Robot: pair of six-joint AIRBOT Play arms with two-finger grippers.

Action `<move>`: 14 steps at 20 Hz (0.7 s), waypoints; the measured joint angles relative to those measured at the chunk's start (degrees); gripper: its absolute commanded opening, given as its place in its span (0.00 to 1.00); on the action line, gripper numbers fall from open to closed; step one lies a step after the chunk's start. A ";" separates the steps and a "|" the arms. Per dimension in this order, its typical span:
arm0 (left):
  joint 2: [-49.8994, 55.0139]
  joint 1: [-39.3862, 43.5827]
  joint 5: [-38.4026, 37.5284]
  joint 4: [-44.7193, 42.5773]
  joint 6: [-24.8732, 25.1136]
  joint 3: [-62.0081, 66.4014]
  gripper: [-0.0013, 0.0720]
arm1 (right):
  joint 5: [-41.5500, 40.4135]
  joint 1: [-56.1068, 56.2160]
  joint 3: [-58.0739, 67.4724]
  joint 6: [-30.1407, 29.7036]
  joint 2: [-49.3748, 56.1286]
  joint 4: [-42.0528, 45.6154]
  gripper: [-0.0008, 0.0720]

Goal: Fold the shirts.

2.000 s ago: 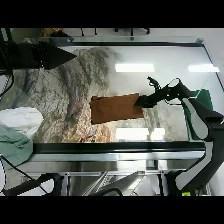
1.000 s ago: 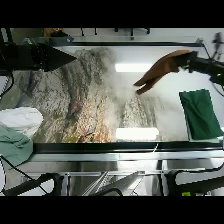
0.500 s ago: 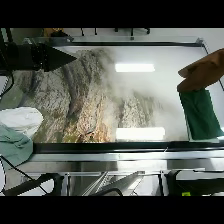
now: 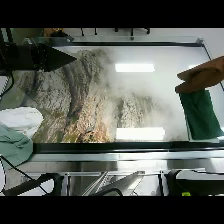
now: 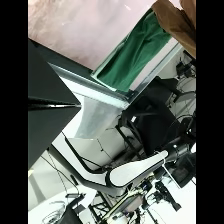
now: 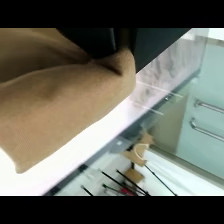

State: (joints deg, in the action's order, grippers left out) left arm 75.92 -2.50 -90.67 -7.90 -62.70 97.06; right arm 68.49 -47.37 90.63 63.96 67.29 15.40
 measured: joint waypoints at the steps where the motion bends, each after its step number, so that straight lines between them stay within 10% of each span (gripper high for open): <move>1: 0.00 0.00 -0.07 -0.02 0.02 0.00 0.04 | 0.57 -0.35 -0.02 3.13 -0.70 3.72 0.04; 14: 0.13 0.15 -3.96 -0.11 0.22 0.00 0.04 | 21.84 -1.20 -0.13 36.41 -8.09 51.89 0.15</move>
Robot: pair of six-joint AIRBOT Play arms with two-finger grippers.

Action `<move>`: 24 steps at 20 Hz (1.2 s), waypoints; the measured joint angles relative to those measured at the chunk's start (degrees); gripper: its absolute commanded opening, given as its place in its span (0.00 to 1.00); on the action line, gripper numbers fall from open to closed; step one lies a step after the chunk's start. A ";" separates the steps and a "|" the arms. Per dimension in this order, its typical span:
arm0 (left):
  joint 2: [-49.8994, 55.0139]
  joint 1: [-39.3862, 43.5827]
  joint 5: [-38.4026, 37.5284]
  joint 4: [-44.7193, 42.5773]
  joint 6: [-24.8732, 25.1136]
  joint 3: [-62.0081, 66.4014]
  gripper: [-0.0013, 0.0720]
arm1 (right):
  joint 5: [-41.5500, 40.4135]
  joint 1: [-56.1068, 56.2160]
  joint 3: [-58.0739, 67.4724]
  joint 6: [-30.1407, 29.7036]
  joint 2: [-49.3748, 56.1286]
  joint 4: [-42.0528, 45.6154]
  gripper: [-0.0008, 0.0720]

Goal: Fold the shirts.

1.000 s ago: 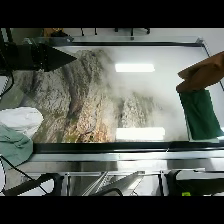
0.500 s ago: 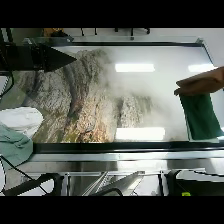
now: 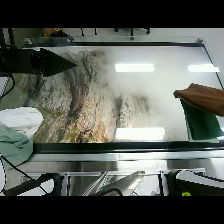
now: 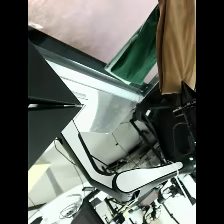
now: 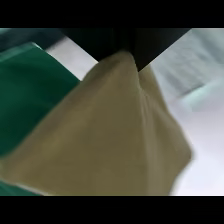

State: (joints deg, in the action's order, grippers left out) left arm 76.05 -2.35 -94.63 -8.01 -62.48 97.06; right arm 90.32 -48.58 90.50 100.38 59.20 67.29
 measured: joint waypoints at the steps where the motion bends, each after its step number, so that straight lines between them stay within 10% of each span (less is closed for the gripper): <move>1: 0.02 0.00 -0.46 0.00 0.00 0.00 0.04 | 2.01 -0.02 0.00 0.68 -0.11 2.89 0.53; 2: 0.07 0.00 -0.79 0.00 0.00 0.00 0.04 | 3.96 -0.02 0.00 1.18 -0.15 5.14 0.85; 8: 0.39 0.00 -1.62 0.00 0.04 0.00 0.04 | 7.67 -0.02 0.02 2.62 0.17 10.84 0.86; 9: 0.42 0.00 -1.66 0.00 0.04 0.00 0.04 | 6.91 -0.02 0.02 2.73 0.17 10.75 0.83; 13: 0.46 0.00 -1.75 0.00 0.04 0.00 0.04 | 1.36 0.11 0.04 2.69 0.22 2.58 0.07; 18: 0.15 0.48 1.88 -3.02 -0.24 -0.02 0.03 | -7.21 6.34 -0.74 -3.23 -0.20 -14.12 0.04; 24: -10.54 6.97 8.52 -18.91 -3.02 -14.10 0.03 | -14.86 34.80 -20.87 -10.80 -7.63 -13.22 0.04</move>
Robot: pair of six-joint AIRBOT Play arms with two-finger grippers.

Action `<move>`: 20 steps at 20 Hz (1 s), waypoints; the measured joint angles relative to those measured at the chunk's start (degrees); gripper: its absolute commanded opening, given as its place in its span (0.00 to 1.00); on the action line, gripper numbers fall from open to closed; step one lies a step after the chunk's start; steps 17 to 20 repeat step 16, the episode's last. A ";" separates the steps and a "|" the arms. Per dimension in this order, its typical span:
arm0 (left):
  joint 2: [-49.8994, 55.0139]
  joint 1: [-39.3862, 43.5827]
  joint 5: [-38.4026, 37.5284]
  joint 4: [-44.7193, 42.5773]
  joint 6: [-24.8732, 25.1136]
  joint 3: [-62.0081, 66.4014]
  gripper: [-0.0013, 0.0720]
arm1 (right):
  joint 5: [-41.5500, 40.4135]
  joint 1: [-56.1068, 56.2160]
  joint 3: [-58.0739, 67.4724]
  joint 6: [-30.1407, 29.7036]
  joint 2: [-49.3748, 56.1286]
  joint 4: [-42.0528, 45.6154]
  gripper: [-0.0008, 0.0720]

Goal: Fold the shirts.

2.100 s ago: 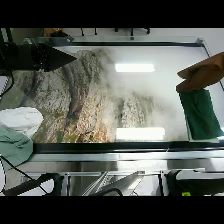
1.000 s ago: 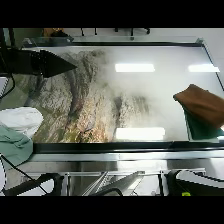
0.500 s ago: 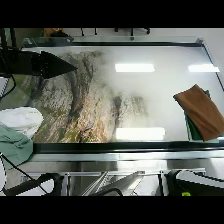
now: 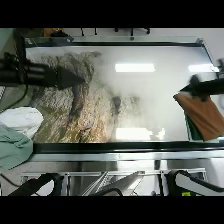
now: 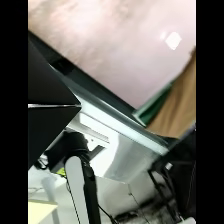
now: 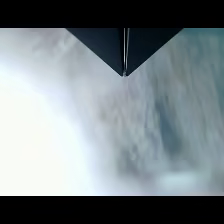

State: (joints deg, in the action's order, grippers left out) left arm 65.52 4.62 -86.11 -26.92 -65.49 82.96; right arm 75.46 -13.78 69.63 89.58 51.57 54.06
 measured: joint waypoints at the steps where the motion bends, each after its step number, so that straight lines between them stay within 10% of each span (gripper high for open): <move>1: -3.06 1.44 1.20 -1.97 -0.46 -5.05 0.03 | -1.53 5.44 -5.25 -0.76 -1.99 0.61 0.04; 9: -24.44 9.99 13.60 -8.66 -6.60 -41.79 0.04 | -13.33 27.74 -28.79 -2.38 -12.13 2.73 0.04; 20: -33.68 10.97 18.51 -9.31 -8.79 -50.51 0.04 | -14.88 29.57 -30.71 -2.67 -12.92 2.49 0.04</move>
